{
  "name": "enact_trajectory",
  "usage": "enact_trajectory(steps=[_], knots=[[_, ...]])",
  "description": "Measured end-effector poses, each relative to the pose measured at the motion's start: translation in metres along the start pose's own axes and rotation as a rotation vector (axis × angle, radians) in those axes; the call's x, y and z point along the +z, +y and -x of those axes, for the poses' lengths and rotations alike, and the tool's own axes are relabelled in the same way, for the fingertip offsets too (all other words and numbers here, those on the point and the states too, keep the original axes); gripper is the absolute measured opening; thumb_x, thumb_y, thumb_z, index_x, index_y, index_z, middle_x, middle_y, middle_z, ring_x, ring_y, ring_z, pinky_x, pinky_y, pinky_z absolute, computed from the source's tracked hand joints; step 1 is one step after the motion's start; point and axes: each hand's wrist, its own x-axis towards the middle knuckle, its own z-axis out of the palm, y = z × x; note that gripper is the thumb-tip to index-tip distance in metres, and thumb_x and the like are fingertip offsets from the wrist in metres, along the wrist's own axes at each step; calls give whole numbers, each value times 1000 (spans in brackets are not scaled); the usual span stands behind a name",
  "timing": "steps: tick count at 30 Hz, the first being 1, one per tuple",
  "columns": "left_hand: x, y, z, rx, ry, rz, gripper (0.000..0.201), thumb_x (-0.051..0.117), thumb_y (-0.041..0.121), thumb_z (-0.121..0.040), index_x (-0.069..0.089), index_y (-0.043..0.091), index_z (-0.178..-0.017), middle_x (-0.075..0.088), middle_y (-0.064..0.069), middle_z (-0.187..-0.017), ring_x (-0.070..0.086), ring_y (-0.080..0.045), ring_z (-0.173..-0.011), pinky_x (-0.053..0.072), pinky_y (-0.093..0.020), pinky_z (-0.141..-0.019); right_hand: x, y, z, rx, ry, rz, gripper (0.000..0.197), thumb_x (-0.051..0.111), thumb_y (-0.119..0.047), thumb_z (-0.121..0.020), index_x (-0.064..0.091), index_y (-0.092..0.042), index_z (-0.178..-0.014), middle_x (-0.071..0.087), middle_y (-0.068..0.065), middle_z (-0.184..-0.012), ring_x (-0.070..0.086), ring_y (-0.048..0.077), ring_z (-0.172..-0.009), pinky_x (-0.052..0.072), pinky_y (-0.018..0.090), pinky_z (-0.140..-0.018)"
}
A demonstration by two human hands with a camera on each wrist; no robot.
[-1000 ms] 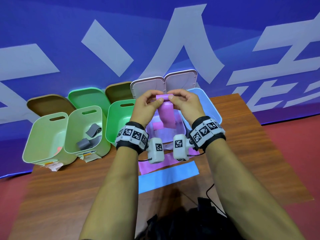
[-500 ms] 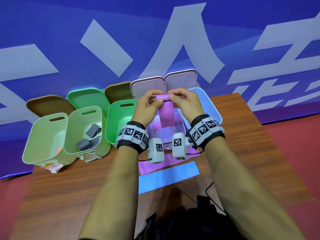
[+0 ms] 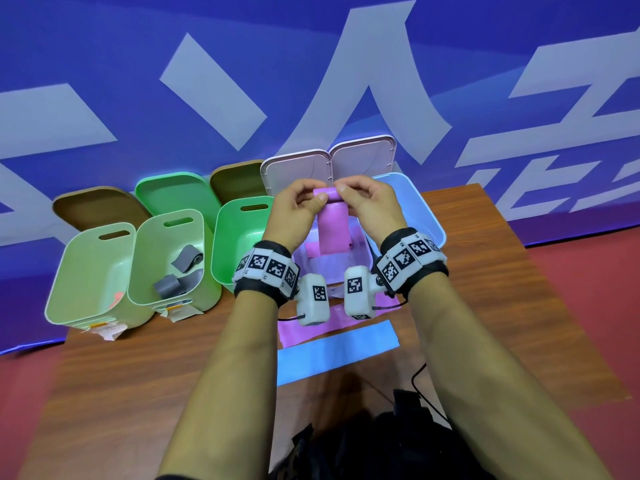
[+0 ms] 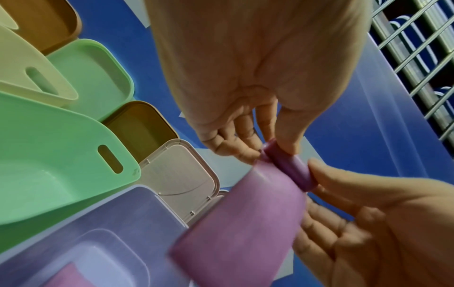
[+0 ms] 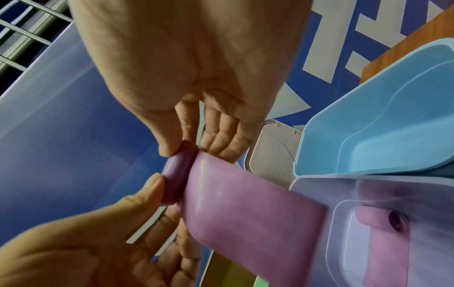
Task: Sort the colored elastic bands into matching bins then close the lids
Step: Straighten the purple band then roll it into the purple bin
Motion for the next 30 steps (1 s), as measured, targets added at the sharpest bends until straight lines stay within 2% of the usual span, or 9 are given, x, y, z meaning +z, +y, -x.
enact_trajectory(steps=[5,9,13,15,18,22,24,27,30], knots=[[3,-6,1,-70,7,-112,24,47,36,-103,63,20,-94,65,4,-86,58,-10,-78,43,-26,-72,-2,-3,1,-31,4,37,16,64,-2,-89,72,-14,-98,73,15,-99,69,32,-100,54,46,-97],[3,-10,1,-26,21,-141,11,53,17,-101,63,13,-99,63,1,-85,56,-8,-75,45,-26,-74,-4,-2,3,6,-12,27,20,67,-3,-86,71,-15,-101,72,12,-105,67,25,-105,54,39,-98],[3,-8,1,0,20,-100,12,56,5,-97,63,11,-105,62,3,-86,56,3,-71,44,-15,-70,-4,2,3,12,19,33,9,70,-16,-88,72,-17,-96,72,11,-99,69,27,-99,55,47,-95],[5,-9,2,-19,30,-84,8,56,18,-99,63,19,-99,63,3,-87,57,-3,-75,46,-21,-74,-5,3,2,0,34,41,10,68,-9,-90,72,-11,-98,72,13,-98,69,31,-99,56,48,-93],[6,-10,5,-39,29,-125,24,50,43,-97,63,25,-88,65,5,-83,58,-14,-78,48,-33,-77,-7,2,3,-18,23,59,14,68,-5,-89,73,-9,-101,73,11,-96,69,27,-97,56,41,-95],[7,-10,4,-16,25,-134,11,57,20,-99,62,21,-89,64,0,-82,56,-11,-73,48,-30,-74,-8,2,6,-21,5,47,21,68,-2,-86,72,-9,-105,72,10,-102,66,19,-99,54,33,-94],[5,-10,3,-5,23,-117,7,58,12,-97,63,17,-94,65,-3,-86,57,-10,-74,47,-27,-74,-7,3,6,-11,7,27,19,70,-12,-85,72,-15,-104,72,10,-103,67,23,-103,55,38,-96],[5,-10,3,-9,34,-95,9,61,9,-95,63,12,-103,63,-3,-90,58,-5,-73,47,-20,-71,-6,6,5,-13,10,29,15,69,-15,-86,73,-16,-100,72,12,-97,69,30,-100,55,48,-96],[7,-10,4,-53,56,-56,7,61,18,-97,61,17,-104,64,-1,-92,61,-12,-81,46,-18,-70,-8,4,5,-27,28,34,17,67,-4,-89,72,-9,-104,71,12,-95,68,28,-97,55,44,-97]])
